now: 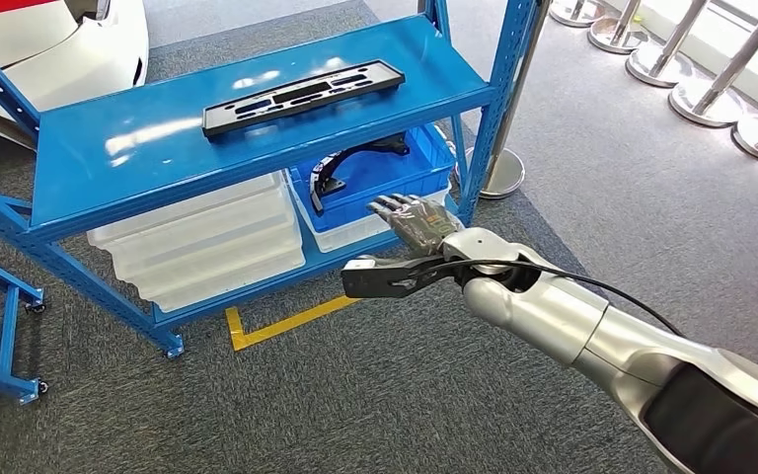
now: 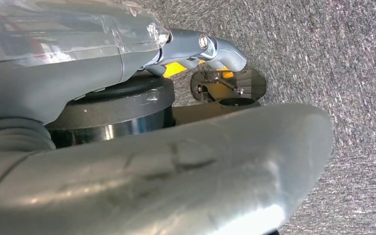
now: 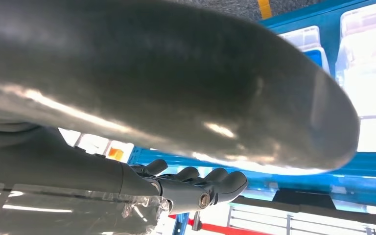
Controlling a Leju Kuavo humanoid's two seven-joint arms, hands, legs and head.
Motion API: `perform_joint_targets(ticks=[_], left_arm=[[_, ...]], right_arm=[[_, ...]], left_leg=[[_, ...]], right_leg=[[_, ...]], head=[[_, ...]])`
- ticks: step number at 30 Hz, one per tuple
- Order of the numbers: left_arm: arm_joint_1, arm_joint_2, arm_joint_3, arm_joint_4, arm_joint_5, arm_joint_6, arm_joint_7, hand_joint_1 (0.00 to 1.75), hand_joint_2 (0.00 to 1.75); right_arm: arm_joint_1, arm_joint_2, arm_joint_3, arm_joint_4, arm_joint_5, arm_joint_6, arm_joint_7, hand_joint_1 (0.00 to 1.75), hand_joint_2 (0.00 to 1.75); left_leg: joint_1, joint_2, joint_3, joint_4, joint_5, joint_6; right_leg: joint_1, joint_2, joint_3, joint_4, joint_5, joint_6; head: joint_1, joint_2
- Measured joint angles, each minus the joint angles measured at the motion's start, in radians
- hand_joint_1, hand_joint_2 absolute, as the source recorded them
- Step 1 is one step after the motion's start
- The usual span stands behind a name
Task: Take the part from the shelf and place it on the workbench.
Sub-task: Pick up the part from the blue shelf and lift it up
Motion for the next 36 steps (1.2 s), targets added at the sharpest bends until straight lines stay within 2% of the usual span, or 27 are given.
perform_joint_targets(ticks=[16,17,20,21,23,24,25,26,28,29,30,31,32,33,34,35,36], left_arm=[[0.000,0.000,-0.013,0.000,0.002,0.002,0.001,0.00,0.00],[0.000,0.000,-0.014,0.000,0.002,0.001,0.001,0.00,0.00],[0.000,0.001,-0.015,0.000,0.000,0.000,0.002,0.00,0.00],[0.000,0.000,-0.016,0.000,0.000,0.000,0.003,0.00,0.00],[0.000,0.000,-0.016,0.000,0.000,0.001,0.004,0.00,0.00],[0.000,0.000,-0.017,0.000,0.000,0.001,0.004,0.00,0.00],[0.001,0.000,-0.017,-0.001,0.001,0.002,0.004,0.00,0.00],[0.002,0.000,-0.017,-0.001,0.001,0.003,0.004,0.00,0.00],[0.003,0.000,-0.017,-0.001,0.002,0.004,0.004,0.00,0.00],[0.002,0.003,-0.017,0.000,0.002,0.005,0.004,0.00,0.00],[0.001,0.004,-0.017,0.000,0.002,0.006,0.004,0.00,0.00],[0.000,0.006,-0.017,0.000,0.002,0.007,0.004,0.00,0.00],[-0.001,0.007,-0.018,-0.001,0.002,0.007,0.004,0.00,0.00],[-0.001,0.006,-0.018,-0.001,0.002,0.007,0.004,0.00,0.00],[-0.001,0.006,-0.018,-0.002,0.003,0.007,0.004,0.00,0.00],[-0.002,0.006,-0.018,-0.002,0.003,0.007,0.004,0.00,0.00],[-0.003,0.006,-0.018,-0.002,0.003,0.006,0.004,0.00,0.00]], right_arm=[[0.000,0.006,0.008,0.022,-0.004,0.003,-0.003,0.00,0.00],[0.000,0.006,0.008,0.023,-0.004,0.003,-0.003,0.00,0.00],[0.001,0.004,0.008,0.023,-0.004,0.006,-0.001,0.00,0.00],[0.001,0.002,0.008,0.023,-0.004,0.007,0.001,0.00,0.00],[0.003,0.000,0.009,0.024,-0.004,0.011,0.005,0.00,0.00],[0.007,-0.002,0.010,0.024,-0.004,0.013,0.007,0.00,0.00],[0.011,-0.003,0.012,0.024,-0.004,0.014,0.009,0.00,0.00],[0.015,-0.005,0.013,0.024,-0.004,0.014,0.010,0.00,0.00],[0.017,-0.007,0.013,0.024,-0.004,0.014,0.011,0.00,0.00],[0.017,-0.007,0.014,0.024,-0.004,0.015,0.011,0.00,0.00],[0.017,-0.007,0.015,0.024,-0.004,0.016,0.012,0.00,0.00],[0.019,-0.008,0.015,0.024,-0.003,0.016,0.012,0.00,0.00],[0.021,-0.009,0.016,0.024,-0.003,0.017,0.012,0.00,0.00],[0.023,-0.011,0.016,0.024,-0.003,0.017,0.012,0.00,0.00],[0.024,-0.012,0.016,0.024,-0.003,0.017,0.012,0.00,0.00],[0.023,-0.013,0.015,0.024,-0.003,0.017,0.012,0.00,0.00],[0.021,-0.014,0.014,0.023,-0.003,0.017,0.012,0.00,0.00]], left_leg=[[-0.002,0.001,-0.001,0.010,-0.002,0.002],[-0.002,0.001,-0.002,0.010,-0.002,0.005],[0.001,0.006,0.030,-0.047,0.024,0.033],[0.004,0.009,0.047,-0.074,0.036,0.039],[0.011,0.011,0.065,-0.096,0.043,0.040],[0.015,0.011,0.069,-0.096,0.040,0.036],[0.021,0.011,0.073,-0.093,0.033,0.030],[0.028,0.010,0.078,-0.088,0.024,0.022],[0.047,0.011,0.088,-0.064,-0.005,-0.002],[0.051,0.012,0.086,-0.050,-0.023,-0.017],[0.054,0.013,0.084,-0.035,-0.042,-0.030],[0.053,0.014,0.081,-0.026,-0.055,-0.039],[0.050,0.014,0.081,-0.024,-0.063,-0.046],[0.051,0.014,0.087,-0.025,-0.068,-0.049],[0.051,0.014,0.094,-0.026,-0.072,-0.051],[0.052,0.012,0.094,-0.012,-0.081,-0.050],[0.051,0.012,0.078,0.026,-0.096,-0.047]], right_leg=[[-0.005,0.000,0.004,-0.004,0.003,0.001],[-0.007,-0.001,0.005,-0.009,0.006,0.005],[-0.009,-0.003,0.018,-0.023,0.012,0.020],[-0.008,-0.002,0.009,0.000,0.001,0.022],[-0.010,0.001,-0.045,0.103,-0.039,0.028],[-0.015,0.001,-0.077,0.156,-0.053,0.034],[-0.020,0.001,-0.098,0.187,-0.052,0.041],[-0.026,0.000,-0.104,0.184,-0.035,0.049],[-0.040,-0.005,-0.068,0.091,0.027,0.073],[-0.043,-0.008,-0.047,0.049,0.042,0.083],[-0.044,-0.008,-0.033,0.023,0.041,0.083],[-0.043,-0.006,-0.031,0.022,0.023,0.074],[-0.041,-0.004,-0.034,0.031,0.007,0.056],[-0.040,0.000,-0.036,0.037,-0.005,0.037],[-0.037,0.002,-0.033,0.041,-0.014,0.024],[-0.034,0.005,-0.028,0.044,-0.022,0.014],[-0.030,0.008,-0.020,0.043,-0.029,0.006]], head=[[0.007,0.000],[0.008,0.000],[0.000,0.000],[0.000,0.000],[0.009,0.000],[0.013,0.000],[0.017,0.000],[0.022,0.000],[0.031,0.000],[0.039,0.000],[0.047,0.000],[0.047,0.000],[0.044,0.000],[0.035,0.000],[0.022,0.000],[0.013,0.000],[0.004,0.000]])
